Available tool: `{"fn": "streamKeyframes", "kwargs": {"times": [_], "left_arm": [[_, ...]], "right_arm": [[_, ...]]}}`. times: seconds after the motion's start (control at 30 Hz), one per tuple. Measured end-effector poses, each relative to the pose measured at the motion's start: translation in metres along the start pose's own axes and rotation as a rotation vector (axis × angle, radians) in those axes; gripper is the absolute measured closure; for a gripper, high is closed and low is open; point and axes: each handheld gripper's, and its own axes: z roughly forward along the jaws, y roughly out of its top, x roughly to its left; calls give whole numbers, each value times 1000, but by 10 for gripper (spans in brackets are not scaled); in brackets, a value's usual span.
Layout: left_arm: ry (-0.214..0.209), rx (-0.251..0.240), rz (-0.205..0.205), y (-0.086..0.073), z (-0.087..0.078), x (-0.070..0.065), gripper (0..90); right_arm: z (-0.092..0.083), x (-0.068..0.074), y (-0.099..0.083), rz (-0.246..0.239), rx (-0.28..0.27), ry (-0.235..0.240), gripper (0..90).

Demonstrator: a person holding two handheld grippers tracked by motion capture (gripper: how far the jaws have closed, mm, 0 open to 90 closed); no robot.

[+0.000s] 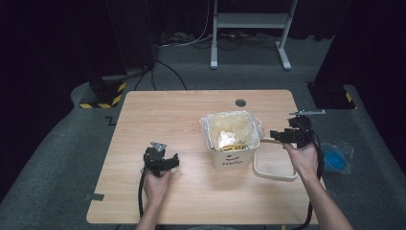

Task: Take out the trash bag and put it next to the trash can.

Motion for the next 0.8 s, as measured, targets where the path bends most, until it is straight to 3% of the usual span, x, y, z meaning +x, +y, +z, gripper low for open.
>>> {"fn": "streamKeyframes", "kwargs": {"times": [0.53,0.8], "left_arm": [[0,0,0,0,0,0,164],[0,0,0,0,0,0,164]], "right_arm": [[-4,26,33,-42,45,56,365],[11,30,46,-22,110,42,367]]}}
